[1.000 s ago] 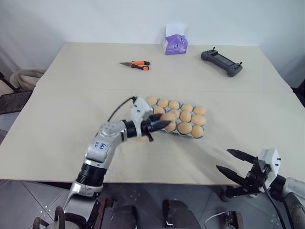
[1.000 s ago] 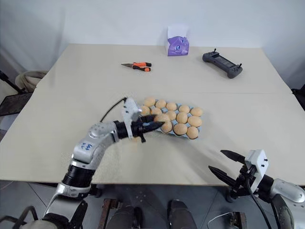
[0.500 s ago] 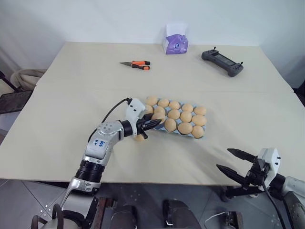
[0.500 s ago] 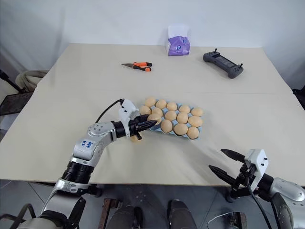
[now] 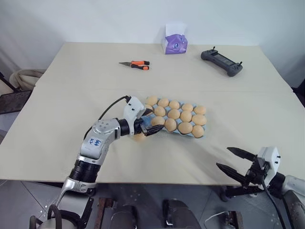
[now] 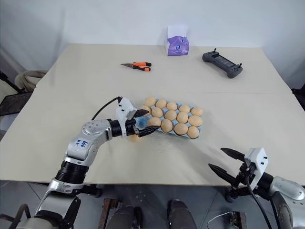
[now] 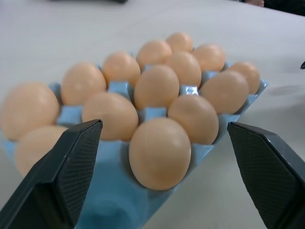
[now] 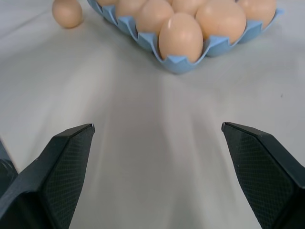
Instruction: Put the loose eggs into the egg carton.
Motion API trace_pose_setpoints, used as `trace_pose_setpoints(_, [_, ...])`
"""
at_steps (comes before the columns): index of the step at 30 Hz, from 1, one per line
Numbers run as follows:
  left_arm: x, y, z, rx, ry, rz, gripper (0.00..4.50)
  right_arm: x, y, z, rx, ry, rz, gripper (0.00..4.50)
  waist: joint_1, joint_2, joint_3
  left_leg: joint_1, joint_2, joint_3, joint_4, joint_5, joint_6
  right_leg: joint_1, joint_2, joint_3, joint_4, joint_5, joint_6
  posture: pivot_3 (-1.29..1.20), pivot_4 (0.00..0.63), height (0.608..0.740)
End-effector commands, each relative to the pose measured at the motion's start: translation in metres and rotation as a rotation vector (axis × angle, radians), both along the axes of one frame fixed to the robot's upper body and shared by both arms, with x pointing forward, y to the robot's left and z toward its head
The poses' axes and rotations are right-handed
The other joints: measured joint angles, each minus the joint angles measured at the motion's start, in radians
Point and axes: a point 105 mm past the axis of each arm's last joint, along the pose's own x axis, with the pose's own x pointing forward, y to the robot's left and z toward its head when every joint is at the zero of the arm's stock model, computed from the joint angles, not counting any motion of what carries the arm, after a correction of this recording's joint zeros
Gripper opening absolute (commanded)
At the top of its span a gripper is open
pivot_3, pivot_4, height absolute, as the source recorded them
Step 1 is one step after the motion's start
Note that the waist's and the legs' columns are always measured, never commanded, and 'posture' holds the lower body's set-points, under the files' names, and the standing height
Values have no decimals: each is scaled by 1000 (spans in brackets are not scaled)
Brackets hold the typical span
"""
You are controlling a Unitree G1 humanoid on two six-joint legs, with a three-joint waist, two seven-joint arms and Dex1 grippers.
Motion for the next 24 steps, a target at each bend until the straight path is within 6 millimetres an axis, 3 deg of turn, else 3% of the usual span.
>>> trace_pose_setpoints(1, [-19,21,21,-48,-98,-47,4457,1,0,6,-8,-23,9,4500,-2,0,0,1,0,0,-1,0,0,0,0,0,0,0,0,0,150,740])
trace_pose_setpoints(4, [-40,43,24,-120,-143,-108,4457,3,1,7,-7,-26,16,4500,-1,1,0,1,1,0,-1,0,-1,0,0,0,0,0,-1,0,150,740])
trace_pose_setpoints(9, [-77,85,-5,-88,-77,-147,4457,5,3,10,0,-36,37,4500,-1,0,0,1,1,1,-1,0,0,0,-1,0,0,0,-1,0,150,740])
trace_pose_setpoints(16, [-92,141,-20,-94,-68,34,4457,6,1,11,-6,-31,56,4500,1,0,0,0,0,-1,-1,-2,0,0,-4,-1,-2,-1,-3,0,150,740])
trace_pose_setpoints(24, [-95,124,-21,-135,-134,64,4457,11,3,11,-10,-20,76,4500,2,0,0,0,1,-1,-3,-2,1,0,-4,-2,-4,-1,-3,0,150,740])
